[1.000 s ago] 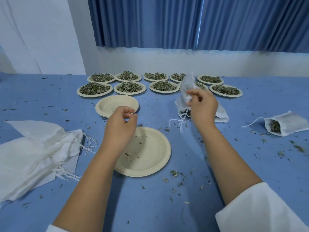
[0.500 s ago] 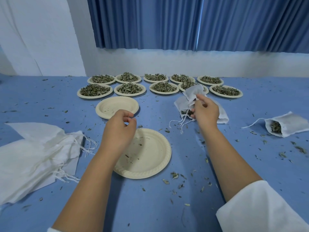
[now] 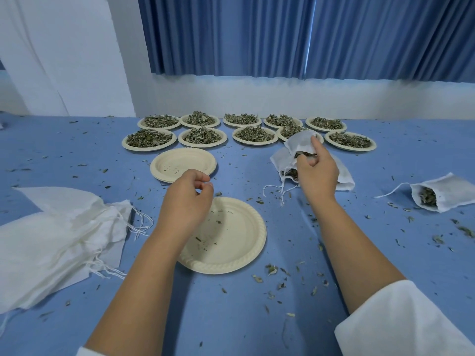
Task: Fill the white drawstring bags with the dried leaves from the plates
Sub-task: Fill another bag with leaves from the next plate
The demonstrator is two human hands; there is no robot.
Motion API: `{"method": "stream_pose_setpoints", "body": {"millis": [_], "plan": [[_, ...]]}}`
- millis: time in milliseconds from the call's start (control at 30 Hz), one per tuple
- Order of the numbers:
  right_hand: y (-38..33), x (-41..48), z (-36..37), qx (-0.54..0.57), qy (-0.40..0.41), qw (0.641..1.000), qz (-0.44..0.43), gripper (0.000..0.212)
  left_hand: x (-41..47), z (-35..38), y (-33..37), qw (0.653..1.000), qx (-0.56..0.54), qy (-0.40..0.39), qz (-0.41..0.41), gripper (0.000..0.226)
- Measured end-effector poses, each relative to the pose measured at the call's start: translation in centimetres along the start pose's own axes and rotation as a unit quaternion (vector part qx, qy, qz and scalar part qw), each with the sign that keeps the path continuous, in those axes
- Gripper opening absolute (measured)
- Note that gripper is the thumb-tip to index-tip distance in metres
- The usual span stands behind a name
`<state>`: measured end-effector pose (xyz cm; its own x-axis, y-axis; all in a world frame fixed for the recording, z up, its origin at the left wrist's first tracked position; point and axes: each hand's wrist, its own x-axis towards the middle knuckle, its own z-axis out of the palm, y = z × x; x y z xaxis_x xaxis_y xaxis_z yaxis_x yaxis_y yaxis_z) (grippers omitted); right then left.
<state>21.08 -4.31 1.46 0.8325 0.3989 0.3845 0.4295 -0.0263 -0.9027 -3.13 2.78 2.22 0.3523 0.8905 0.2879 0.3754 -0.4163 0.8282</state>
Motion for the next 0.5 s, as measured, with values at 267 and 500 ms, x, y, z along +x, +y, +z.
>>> {"method": "stream_pose_setpoints", "body": {"millis": [267, 500], "plan": [[-0.3, -0.4, 0.0, -0.050, 0.008, 0.999, -0.018, 0.055, 0.0, -0.2, 0.0, 1.000, 0.021, 0.001, 0.001, 0.008], [-1.8, -1.3, 0.5, -0.072, 0.047, 0.994, -0.068, 0.032, 0.4, -0.8, -0.8, 0.998, 0.070, 0.012, 0.000, 0.009]]}}
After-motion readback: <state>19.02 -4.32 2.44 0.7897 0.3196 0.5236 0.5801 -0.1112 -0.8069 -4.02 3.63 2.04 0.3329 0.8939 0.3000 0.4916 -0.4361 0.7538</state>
